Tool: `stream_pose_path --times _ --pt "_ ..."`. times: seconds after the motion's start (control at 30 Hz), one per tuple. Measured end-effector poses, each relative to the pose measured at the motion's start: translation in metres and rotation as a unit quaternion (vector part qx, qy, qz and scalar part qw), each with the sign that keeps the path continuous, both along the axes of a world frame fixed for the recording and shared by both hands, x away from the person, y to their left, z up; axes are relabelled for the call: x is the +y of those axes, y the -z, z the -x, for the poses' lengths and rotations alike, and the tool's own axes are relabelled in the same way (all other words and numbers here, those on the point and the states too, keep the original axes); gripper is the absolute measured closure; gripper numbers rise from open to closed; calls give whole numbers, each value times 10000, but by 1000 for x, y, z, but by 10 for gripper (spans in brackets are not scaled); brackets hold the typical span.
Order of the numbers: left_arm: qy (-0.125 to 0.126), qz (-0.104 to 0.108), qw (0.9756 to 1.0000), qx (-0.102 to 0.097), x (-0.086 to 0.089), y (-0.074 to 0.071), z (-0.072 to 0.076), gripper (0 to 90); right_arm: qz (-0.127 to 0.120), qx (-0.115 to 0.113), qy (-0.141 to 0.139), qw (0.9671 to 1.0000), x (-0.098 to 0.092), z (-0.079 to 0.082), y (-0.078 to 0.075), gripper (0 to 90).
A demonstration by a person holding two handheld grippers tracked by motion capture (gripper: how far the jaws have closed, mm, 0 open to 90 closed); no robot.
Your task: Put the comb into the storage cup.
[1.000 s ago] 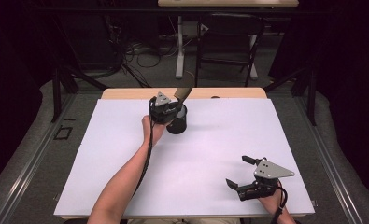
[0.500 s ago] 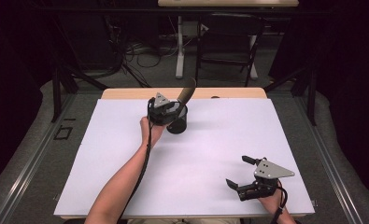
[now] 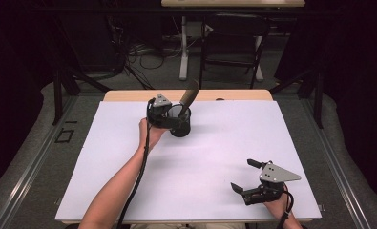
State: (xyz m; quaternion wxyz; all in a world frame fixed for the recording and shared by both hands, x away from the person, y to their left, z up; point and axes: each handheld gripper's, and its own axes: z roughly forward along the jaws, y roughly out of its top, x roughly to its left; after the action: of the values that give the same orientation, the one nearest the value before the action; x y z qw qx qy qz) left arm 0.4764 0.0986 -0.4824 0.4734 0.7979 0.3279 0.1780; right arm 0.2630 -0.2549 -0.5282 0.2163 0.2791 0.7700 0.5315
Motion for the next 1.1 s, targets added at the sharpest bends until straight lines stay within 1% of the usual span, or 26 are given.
stream_pose_path --times 0.07,0.17,0.23,0.4,0.47,0.63,0.9,1.07,1.1 --pt "87 7 9999 52 2 -2 2 125 3 -8 -6 10000 1 0 0 4" --pt "164 -111 9997 138 4 -6 5 85 9 -9 1 10000 0 0 0 4" --pt "152 -240 9995 143 5 -9 8 59 -6 -5 4 10000 0 0 0 4" --pt "187 -392 9987 250 9 -12 14 23 8 -3 -6 10000 1 0 0 4" --pt "160 -447 9986 223 11 -14 17 16 -2 5 8 10000 0 1 0 4" --pt "207 -533 9980 276 17 -17 26 3 0 6 12 10000 0 1 0 4" --pt "200 -681 9969 337 28 -19 37 3 4 8 19 10000 0 1 0 4" --pt "181 -686 9968 366 35 -18 46 2 7 9 23 10000 0 0 0 4" --pt "184 -684 9967 406 36 -17 47 2 9 5 20 10000 0 0 0 4"
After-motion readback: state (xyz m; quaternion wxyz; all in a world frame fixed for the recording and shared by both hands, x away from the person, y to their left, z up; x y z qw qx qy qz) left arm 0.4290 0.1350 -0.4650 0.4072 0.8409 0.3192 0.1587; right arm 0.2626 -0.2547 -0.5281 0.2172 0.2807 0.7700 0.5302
